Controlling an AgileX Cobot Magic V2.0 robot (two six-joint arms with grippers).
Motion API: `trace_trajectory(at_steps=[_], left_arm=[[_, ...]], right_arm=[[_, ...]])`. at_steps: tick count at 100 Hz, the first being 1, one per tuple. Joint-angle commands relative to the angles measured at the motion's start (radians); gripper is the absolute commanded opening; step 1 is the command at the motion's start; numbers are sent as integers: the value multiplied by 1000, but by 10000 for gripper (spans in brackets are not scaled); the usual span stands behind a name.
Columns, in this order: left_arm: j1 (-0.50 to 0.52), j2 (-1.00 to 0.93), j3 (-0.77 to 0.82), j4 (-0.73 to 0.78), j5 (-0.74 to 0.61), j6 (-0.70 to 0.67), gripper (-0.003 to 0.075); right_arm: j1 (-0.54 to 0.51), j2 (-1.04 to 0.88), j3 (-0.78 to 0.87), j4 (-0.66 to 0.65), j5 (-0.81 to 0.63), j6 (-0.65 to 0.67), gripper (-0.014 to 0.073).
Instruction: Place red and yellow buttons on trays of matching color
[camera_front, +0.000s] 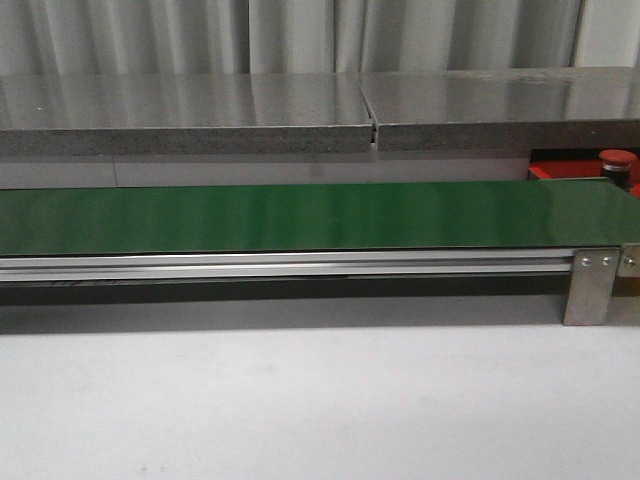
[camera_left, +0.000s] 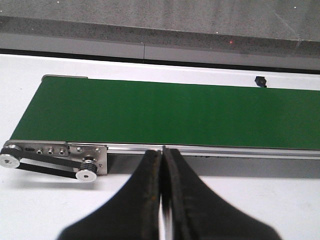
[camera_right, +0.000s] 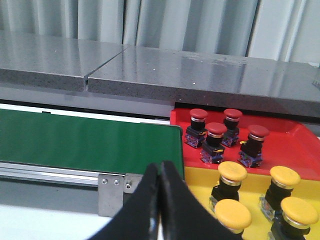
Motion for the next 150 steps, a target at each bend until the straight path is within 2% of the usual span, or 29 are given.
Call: trace_trajectory(at_steps=[1,99,113,132,150], left_arm=[[-7,8,-27,-12,-73,-2,-19],[-5,8,-25,-10,-85,-2,-19],[-5,8,7,40,-245,-2,-19],[-17,-18,154,73,-514,-15,-19],[-59,-133,290,127,-553,-79,-19]], right_arm=[[3,-16,-9,-14,-75,-2,-68],[3,-16,-9,-14,-75,-2,-68],[3,-16,-9,-14,-75,-2,-68],[3,-16,-9,-14,-75,-2,-68],[3,-16,-9,-14,-75,-2,-68]])
